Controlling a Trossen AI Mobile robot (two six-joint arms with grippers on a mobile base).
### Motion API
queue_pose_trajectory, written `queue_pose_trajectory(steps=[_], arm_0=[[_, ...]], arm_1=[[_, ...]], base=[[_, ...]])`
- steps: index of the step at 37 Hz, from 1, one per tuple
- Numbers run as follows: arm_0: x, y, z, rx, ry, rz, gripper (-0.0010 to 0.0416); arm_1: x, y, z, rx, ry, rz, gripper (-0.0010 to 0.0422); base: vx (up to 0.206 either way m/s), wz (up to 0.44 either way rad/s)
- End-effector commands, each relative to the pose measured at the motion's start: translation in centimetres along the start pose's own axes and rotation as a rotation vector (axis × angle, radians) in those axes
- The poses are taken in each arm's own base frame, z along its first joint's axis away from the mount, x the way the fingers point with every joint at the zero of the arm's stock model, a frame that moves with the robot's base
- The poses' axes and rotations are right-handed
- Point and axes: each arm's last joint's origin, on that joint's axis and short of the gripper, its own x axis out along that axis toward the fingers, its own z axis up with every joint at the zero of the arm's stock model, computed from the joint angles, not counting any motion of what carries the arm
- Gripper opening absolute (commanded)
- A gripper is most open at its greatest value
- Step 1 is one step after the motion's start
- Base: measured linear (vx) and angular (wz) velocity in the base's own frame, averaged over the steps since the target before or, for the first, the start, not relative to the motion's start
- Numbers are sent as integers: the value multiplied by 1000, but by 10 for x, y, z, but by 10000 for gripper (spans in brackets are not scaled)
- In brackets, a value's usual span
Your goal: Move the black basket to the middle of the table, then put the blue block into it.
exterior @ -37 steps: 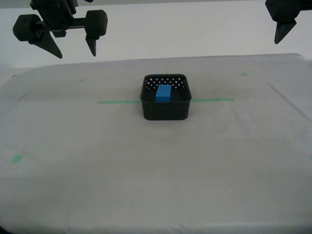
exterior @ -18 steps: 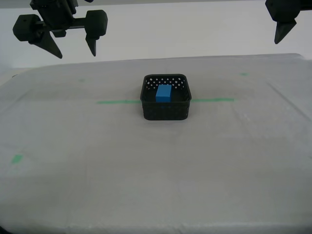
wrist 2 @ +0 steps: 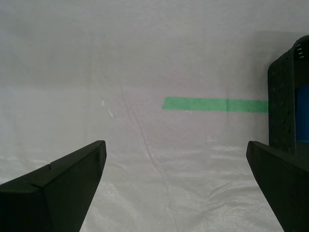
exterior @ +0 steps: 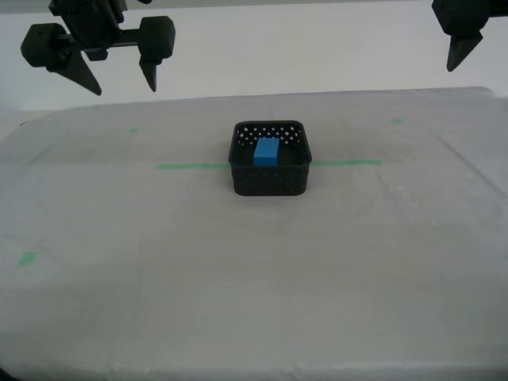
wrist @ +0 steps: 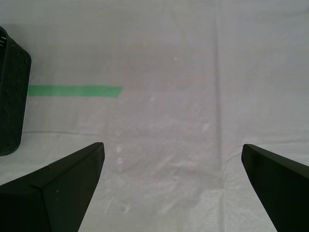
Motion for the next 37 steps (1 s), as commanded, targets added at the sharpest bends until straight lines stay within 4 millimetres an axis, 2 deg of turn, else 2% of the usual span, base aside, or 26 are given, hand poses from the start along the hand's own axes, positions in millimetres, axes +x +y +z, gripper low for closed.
queue_pose_trajectory(steps=[1, 37], arm_0=[[0, 0, 0, 0, -2, -2, 399], [0, 0, 0, 0, -2, -2, 398]], arm_1=[[0, 0, 0, 1, -2, 1, 400], [0, 0, 0, 0, -3, 1, 400]], base=[[0, 0], [0, 0]])
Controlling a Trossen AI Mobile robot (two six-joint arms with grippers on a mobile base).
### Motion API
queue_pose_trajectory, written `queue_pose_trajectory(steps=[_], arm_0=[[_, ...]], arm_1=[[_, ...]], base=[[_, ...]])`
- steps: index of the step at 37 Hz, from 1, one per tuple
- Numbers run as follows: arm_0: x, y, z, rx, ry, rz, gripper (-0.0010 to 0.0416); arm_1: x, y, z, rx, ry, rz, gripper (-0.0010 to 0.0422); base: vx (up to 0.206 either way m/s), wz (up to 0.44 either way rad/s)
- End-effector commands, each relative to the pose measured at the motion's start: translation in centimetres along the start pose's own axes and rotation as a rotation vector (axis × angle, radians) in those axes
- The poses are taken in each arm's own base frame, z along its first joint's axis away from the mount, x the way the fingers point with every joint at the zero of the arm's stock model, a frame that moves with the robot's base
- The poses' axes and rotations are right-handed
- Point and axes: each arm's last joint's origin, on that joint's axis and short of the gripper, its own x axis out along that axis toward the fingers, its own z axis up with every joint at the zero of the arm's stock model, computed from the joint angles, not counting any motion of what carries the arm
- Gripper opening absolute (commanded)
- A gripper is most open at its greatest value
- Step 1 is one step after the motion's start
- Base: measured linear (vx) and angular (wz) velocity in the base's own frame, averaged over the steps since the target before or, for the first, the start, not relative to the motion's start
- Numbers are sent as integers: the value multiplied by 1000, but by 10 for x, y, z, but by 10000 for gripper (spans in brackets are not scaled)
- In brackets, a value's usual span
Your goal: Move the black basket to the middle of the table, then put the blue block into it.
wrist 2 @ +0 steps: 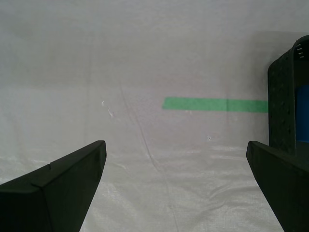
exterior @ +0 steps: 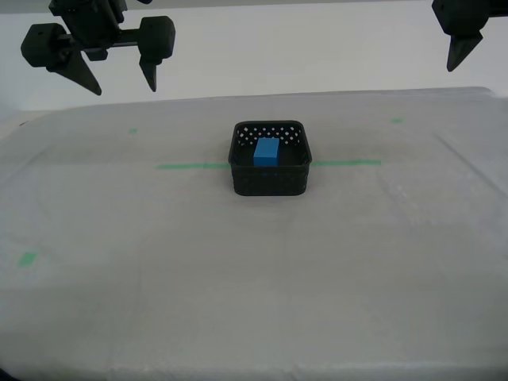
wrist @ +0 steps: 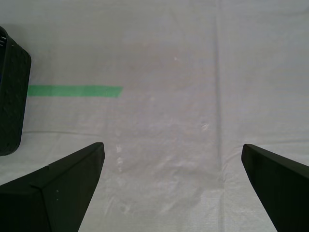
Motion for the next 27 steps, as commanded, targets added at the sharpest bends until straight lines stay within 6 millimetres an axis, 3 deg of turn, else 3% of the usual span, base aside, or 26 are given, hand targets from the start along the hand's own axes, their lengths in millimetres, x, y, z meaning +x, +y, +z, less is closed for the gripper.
queue_pose_trajectory(steps=[1, 27], arm_0=[[0, 0, 0, 0, -2, -3, 399], [0, 0, 0, 0, -2, -3, 399]], arm_1=[[0, 0, 0, 0, -3, 1, 400], [0, 0, 0, 0, -3, 1, 400]], base=[[0, 0], [0, 0]])
